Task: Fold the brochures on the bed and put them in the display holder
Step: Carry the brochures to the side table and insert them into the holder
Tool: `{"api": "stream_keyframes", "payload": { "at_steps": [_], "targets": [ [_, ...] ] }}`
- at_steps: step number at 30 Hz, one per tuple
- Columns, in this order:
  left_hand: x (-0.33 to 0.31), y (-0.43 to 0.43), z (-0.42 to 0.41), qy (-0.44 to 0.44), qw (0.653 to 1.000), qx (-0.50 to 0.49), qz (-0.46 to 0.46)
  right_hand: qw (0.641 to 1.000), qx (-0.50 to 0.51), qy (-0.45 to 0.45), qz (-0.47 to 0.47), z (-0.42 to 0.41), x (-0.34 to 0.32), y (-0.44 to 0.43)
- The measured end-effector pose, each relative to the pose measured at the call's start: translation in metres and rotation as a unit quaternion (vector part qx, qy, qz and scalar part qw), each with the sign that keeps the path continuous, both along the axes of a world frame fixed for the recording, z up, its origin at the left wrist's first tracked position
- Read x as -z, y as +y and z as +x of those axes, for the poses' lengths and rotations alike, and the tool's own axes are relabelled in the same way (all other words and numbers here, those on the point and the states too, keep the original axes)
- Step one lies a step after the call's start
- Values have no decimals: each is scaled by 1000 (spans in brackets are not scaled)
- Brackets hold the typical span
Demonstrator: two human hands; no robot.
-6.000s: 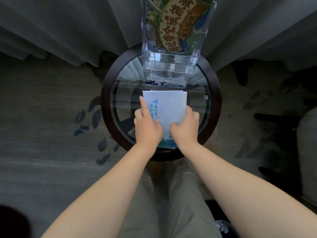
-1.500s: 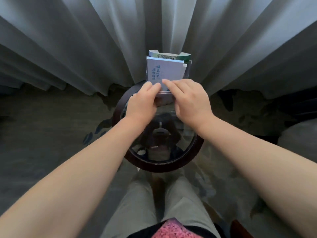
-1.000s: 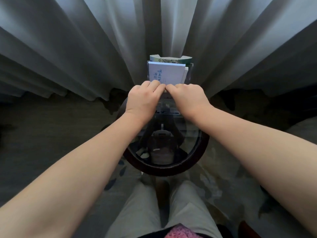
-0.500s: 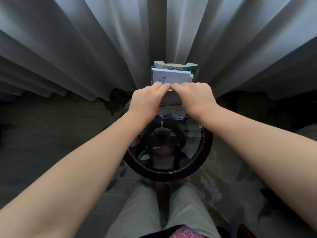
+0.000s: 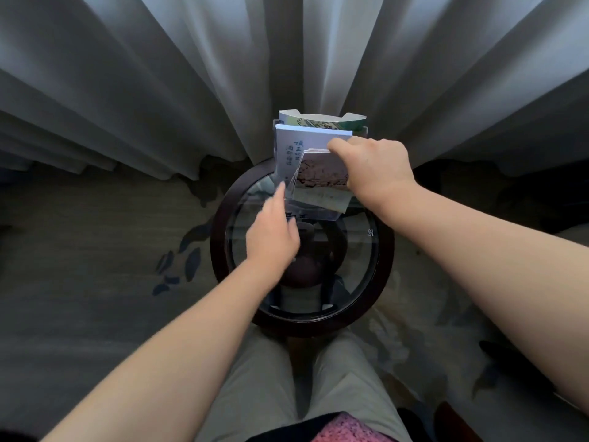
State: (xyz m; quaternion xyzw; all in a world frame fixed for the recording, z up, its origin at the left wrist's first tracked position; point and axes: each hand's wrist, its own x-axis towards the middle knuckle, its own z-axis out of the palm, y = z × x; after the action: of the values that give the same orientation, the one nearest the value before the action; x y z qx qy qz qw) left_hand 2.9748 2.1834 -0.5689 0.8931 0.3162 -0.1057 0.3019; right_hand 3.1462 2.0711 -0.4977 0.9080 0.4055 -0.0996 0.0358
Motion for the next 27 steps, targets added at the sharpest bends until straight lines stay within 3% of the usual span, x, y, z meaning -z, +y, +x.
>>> {"api": "stream_keyframes", "payload": {
  "at_steps": [3,8,19,27],
  "targets": [
    [22,-31,-20,125,988,89,-16,1000,-19,0,16,-6,2,3],
    [33,-48,7,115,976,185,5,995,-78,-27,54,-15,-1,11],
    [34,-44,39,212,955,205,26,996,-82,-6,38,-30,8,10],
    [45,-47,40,216,952,216,16,998,-41,25,28,-27,12,5]
  ]
}}
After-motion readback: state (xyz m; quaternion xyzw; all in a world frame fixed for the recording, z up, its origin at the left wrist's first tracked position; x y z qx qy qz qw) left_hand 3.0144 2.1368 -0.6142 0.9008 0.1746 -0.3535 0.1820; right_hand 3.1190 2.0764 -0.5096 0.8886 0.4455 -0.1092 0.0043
